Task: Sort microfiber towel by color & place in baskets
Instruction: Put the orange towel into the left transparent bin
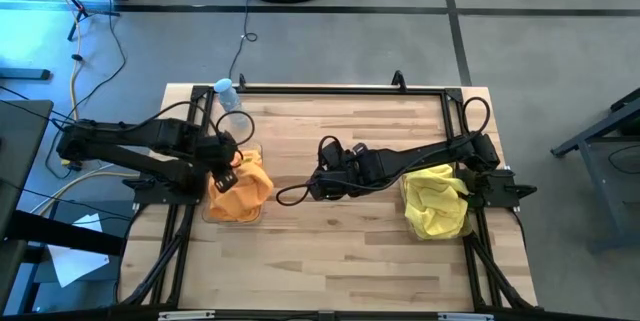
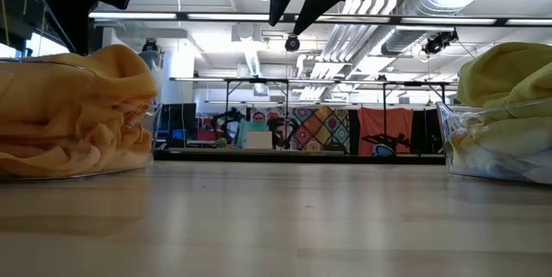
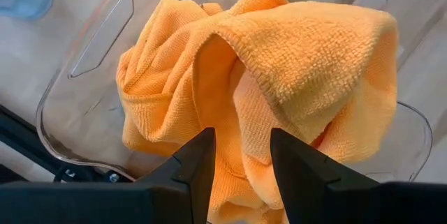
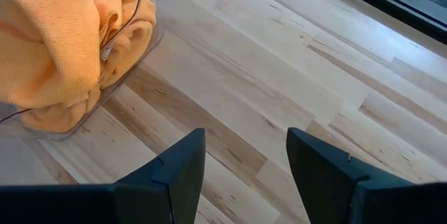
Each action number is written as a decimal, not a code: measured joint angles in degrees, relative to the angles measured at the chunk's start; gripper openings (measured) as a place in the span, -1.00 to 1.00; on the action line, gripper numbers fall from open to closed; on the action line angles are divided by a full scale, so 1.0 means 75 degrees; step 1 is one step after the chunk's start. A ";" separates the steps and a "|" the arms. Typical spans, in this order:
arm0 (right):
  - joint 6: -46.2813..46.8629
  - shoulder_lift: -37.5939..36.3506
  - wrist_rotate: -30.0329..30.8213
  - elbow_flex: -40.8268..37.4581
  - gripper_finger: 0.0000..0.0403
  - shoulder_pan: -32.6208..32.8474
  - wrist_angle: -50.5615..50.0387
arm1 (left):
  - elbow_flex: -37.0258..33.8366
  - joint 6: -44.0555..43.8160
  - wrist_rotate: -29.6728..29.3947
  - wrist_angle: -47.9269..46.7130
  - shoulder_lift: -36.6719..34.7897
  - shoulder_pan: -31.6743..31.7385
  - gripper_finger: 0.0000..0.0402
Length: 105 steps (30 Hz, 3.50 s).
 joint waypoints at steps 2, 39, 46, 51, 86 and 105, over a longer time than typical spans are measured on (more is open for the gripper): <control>-0.0010 0.0000 0.0000 0.0000 -0.02 0.0000 -0.0001 | 0.0000 0.0014 -0.0030 0.0029 0.0000 0.0000 -0.38; -0.0159 0.0000 0.0000 0.0000 -0.02 -0.0035 0.0005 | -0.0012 0.1051 0.0158 0.2084 -0.0074 0.0306 0.20; 0.0009 0.0000 0.0000 0.0000 -0.02 -0.0035 0.0034 | -0.0257 0.2865 0.1551 0.2468 0.0235 0.0294 0.20; 0.0016 0.0000 0.0000 0.0000 -0.02 -0.0035 0.0039 | -0.0950 0.3233 0.0936 0.1981 0.0737 0.0386 0.20; -0.0226 0.0000 0.0003 -0.0002 -0.02 -0.0090 0.0027 | 0.0159 0.3696 0.0014 0.1863 0.0682 0.0753 0.20; -0.0226 0.0000 -0.0018 0.0000 -0.02 -0.0090 -0.0022 | -0.1177 0.2321 0.0249 0.1749 0.2840 0.0810 0.20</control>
